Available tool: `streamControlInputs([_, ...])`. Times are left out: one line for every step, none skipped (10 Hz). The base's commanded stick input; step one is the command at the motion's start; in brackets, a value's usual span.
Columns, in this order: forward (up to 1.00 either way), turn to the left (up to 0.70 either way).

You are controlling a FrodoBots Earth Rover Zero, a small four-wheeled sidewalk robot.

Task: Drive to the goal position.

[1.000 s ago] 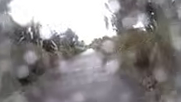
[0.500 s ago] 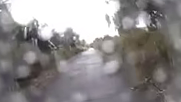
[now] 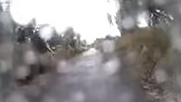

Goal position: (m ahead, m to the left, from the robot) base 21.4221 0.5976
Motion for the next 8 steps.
streamControlInputs([1.0, 0.0])
streamControlInputs([1.0, 0.0])
streamControlInputs([1.0, 0.0])
streamControlInputs([1.0, 0.0])
streamControlInputs([1.0, 0.0])
streamControlInputs([1.0, 0.0])
streamControlInputs([1.0, 0.0])
streamControlInputs([1.0, 0.0])
